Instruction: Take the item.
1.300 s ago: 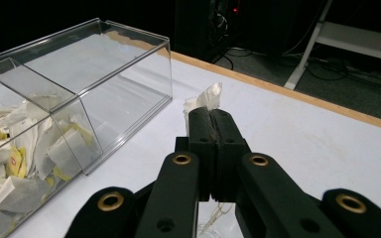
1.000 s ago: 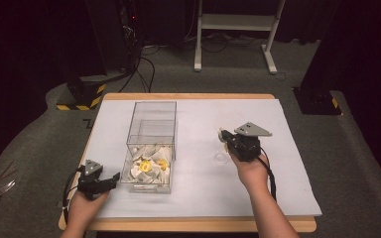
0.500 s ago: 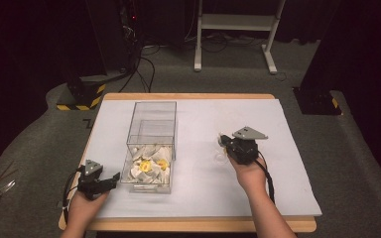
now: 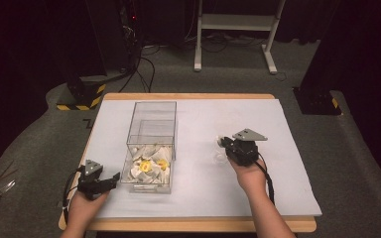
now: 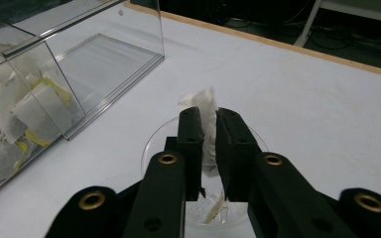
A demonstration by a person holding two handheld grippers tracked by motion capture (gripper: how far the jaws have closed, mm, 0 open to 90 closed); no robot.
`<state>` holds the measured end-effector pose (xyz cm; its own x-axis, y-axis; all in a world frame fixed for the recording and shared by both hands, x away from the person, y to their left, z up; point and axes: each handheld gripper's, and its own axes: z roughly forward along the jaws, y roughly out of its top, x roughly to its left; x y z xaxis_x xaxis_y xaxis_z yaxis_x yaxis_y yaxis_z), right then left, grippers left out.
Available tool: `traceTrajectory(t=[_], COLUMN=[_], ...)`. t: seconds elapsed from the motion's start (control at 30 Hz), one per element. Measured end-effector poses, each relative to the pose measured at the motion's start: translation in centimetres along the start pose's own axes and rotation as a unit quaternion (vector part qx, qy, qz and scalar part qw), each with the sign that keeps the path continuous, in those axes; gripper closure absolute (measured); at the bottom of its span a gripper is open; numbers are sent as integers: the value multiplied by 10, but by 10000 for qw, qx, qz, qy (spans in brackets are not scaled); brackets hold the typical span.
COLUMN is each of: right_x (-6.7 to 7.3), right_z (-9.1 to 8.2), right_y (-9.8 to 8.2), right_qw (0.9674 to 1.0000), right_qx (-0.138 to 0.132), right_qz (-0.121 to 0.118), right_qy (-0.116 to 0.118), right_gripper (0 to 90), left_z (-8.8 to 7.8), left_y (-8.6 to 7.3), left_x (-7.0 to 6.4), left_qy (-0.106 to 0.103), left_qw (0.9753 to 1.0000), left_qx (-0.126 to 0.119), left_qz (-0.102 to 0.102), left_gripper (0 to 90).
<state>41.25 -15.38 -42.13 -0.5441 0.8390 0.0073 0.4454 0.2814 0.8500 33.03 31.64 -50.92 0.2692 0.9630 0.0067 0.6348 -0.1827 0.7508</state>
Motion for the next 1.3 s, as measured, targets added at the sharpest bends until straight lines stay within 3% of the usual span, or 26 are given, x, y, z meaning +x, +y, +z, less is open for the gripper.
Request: traceTrajectory(t=[0.4, 0.77, 1.03, 1.3], right_x=[0, 5, 8, 7], right_z=[-7, -15, -21, -26], right_y=[1, -2, -11, -28], right_qw=[10000, 10000, 9999, 9997], right_qx=[-9, 37, 27, 54], right_qz=[-2, 8, -51, 21], right_qy=[0, 8, -139, -231], right_gripper=[723, 512, 366, 306], left_z=[0, 0, 0, 0], left_y=[0, 0, 0, 0], left_x=[0, 0, 0, 0], left_qy=[-4, -3, -2, 4], left_qw=[10000, 10000, 10000, 10000], left_qx=[5, 6, 5, 15], left_qz=[5, 6, 5, 5], left_gripper=[257, 257, 257, 257])
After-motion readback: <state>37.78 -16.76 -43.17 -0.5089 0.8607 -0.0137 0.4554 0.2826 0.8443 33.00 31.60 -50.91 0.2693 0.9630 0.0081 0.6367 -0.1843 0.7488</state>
